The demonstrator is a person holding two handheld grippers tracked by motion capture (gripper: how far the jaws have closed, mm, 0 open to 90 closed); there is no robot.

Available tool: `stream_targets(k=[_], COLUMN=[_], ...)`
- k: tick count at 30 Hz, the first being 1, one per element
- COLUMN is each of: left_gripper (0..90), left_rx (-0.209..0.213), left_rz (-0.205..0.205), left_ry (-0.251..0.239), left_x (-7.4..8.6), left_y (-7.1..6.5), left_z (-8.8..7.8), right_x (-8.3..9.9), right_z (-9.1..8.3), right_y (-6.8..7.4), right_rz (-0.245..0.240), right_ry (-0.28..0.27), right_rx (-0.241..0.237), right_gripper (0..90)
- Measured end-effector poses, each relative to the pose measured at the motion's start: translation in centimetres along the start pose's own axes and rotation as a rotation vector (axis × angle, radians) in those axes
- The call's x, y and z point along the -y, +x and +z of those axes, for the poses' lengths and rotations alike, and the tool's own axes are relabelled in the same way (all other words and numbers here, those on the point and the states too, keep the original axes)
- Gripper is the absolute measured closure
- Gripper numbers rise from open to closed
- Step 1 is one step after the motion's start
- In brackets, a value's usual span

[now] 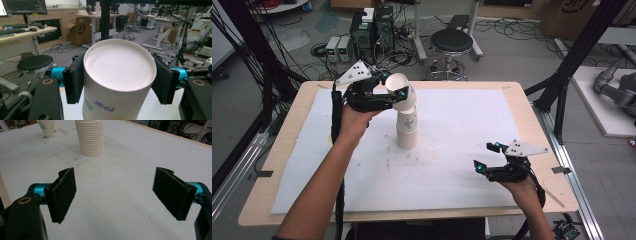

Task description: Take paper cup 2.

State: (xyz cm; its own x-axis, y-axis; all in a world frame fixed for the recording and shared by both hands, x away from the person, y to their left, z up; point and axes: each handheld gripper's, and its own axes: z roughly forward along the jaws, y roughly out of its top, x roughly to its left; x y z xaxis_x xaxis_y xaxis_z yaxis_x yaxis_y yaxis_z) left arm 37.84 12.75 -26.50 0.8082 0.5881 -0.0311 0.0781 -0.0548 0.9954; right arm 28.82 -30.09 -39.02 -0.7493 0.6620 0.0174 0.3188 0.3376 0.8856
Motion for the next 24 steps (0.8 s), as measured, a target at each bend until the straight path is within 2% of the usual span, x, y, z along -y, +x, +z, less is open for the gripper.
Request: stream_targets(k=[2,4,6,12,17,20,24], left_gripper=[35.1,35.1,35.1,35.1,35.0,35.0,35.0], left_rx=[0.012,0.051,0.069,0.143,0.21,0.239,0.273], left_rz=[-0.001,-0.007,-0.002,0.003,0.013,0.018,0.036], left_ry=[-0.007,-0.012,-0.014,0.002,0.034,0.052,0.098], left_x=[-0.2,-0.2,-0.2,0.3,1.4,2.2,3.1], left_y=[-0.2,-0.5,-1.0,-2.4,-3.9,-4.7,-5.6], left_z=[-0.3,-0.5,-0.6,-0.6,-0.4,-0.1,0.6], right_x=[0.0,0.0,0.0,-0.1,-0.1,0.0,-0.1], right_z=[0.0,0.1,0.1,0.2,0.3,0.4,0.7], right_y=[0.0,-0.1,0.0,0.1,0.1,0.1,0.2], right_rz=[-0.002,-0.007,-0.005,-0.007,0.0,-0.001,-0.005], right_ry=[-0.002,-0.002,0.002,0.004,0.006,0.008,0.012], right_rx=[0.001,0.0,-0.002,-0.011,-0.02,-0.029,-0.042], right_gripper=[19.3,19.3,19.3,19.3,19.3,19.3,19.3])
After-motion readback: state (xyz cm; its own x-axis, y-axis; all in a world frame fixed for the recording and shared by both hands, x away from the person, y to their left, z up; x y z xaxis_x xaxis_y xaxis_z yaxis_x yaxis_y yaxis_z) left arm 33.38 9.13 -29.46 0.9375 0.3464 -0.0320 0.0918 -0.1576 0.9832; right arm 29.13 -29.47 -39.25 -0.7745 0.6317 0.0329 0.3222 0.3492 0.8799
